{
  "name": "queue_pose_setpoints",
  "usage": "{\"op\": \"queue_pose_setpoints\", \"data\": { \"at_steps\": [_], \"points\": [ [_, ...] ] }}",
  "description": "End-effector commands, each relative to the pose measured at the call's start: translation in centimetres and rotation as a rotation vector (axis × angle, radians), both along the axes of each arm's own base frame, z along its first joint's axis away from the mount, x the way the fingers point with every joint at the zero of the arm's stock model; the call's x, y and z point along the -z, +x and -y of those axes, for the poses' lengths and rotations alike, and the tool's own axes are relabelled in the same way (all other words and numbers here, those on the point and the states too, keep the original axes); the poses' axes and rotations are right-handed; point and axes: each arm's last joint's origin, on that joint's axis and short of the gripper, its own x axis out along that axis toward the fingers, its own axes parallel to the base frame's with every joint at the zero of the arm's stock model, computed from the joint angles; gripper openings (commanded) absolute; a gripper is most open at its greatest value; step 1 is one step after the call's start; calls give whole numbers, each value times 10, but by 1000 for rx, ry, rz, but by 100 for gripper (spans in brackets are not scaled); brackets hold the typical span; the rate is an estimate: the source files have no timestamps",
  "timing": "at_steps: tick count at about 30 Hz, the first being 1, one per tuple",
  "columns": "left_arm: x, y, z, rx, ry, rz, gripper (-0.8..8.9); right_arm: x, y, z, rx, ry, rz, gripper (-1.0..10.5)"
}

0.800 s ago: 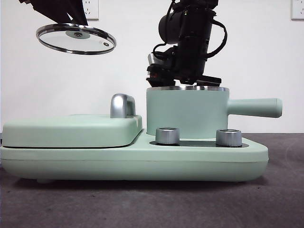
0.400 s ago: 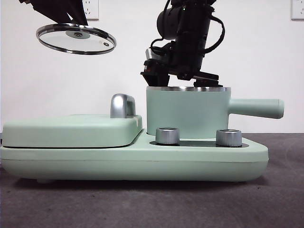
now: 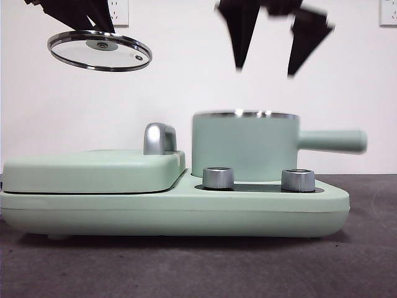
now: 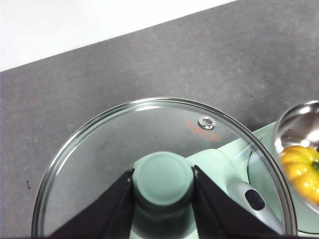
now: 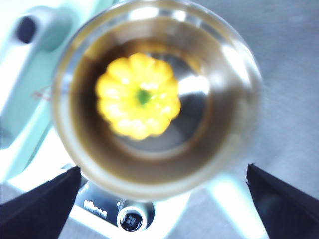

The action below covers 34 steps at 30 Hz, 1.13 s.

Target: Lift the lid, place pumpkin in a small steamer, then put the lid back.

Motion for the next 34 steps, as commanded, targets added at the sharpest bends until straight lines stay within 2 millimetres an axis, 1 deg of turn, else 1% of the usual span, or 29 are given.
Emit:
{"op": "queue_pose_setpoints", "data": {
  "at_steps": [1,3,7,10,13,16,20,23,29,32,34],
  "points": [
    [-14,-2,3,9,-27,56,81,-15,-15,6,3,4,0,546],
    [-14,-2,5,16,-27,55,81,-26,-30,13,1,15,18,546],
    [-14,-4,11,39,-31,53,81,-45,-69,27,-26,42,64,546],
    [-14,-7,18,78,-43,47,81,-50,-98,39,-50,64,96,545],
    [-13,-10,26,123,-56,38,81,-47,-128,49,-71,112,152,545],
    [-13,-15,37,160,-58,36,81,-36,-156,61,-75,176,206,545],
    [-12,-21,53,213,-58,32,81,-12,-191,79,-103,245,269,545],
    [-11,-26,66,255,-59,32,81,8,-212,92,-104,304,306,545],
    [-3,-31,95,341,-56,27,82,41,-243,118,-99,414,392,545],
    [3,-31,111,379,-56,27,82,52,-255,129,-92,446,418,545],
    [8,-30,121,402,-58,29,81,56,-262,135,-91,466,440,545]
  ]
}}
